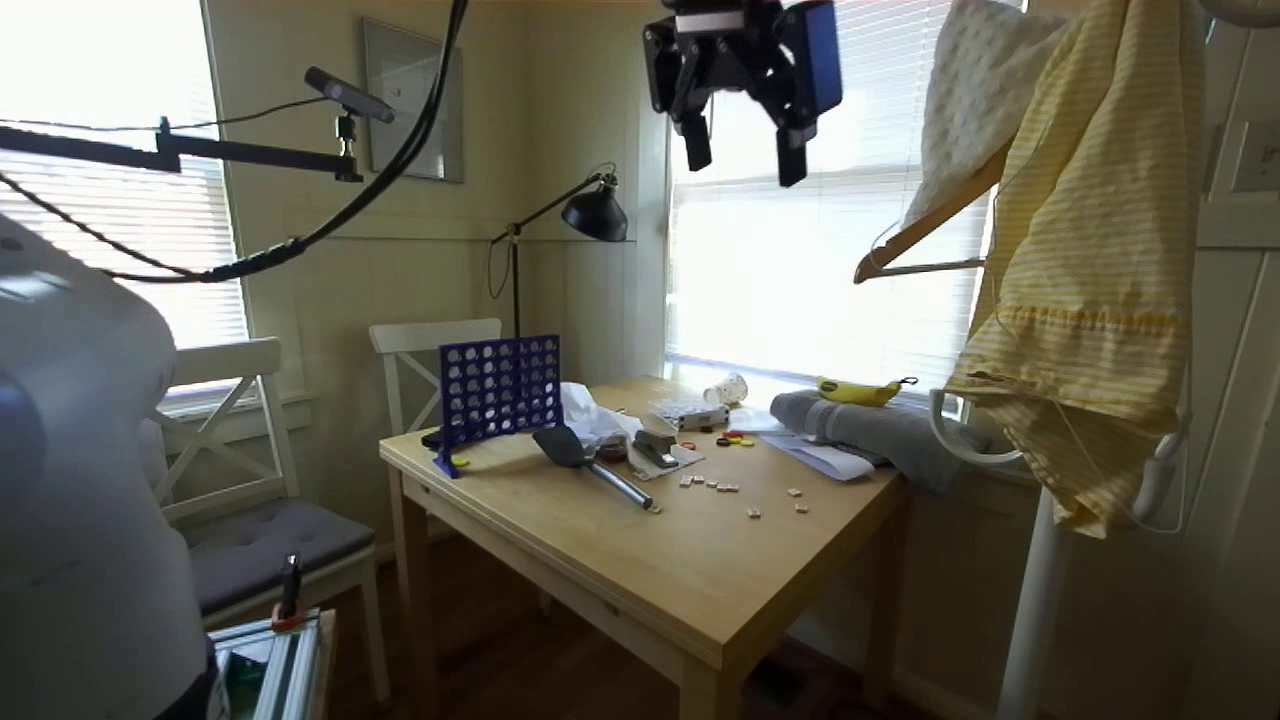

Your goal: Place two clothes hangers on the table

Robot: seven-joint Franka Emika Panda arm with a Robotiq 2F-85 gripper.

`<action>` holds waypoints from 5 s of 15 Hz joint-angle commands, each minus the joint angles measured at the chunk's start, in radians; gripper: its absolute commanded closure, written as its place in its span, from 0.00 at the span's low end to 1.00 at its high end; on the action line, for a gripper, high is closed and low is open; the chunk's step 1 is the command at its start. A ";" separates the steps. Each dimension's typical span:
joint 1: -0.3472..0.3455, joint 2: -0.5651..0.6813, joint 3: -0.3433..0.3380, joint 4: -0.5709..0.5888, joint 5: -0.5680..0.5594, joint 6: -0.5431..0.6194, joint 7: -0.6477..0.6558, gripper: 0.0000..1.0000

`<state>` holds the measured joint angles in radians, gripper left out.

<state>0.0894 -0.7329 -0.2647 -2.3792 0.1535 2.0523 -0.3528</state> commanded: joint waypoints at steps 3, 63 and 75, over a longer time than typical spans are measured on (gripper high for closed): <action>-0.024 0.018 0.014 0.013 0.014 -0.006 -0.018 0.00; -0.129 0.732 0.124 0.485 0.605 0.239 -0.594 0.00; -0.147 0.688 0.140 0.458 0.534 0.367 -0.561 0.54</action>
<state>-0.0412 -0.0212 -0.1432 -1.9082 0.7243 2.3742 -0.9411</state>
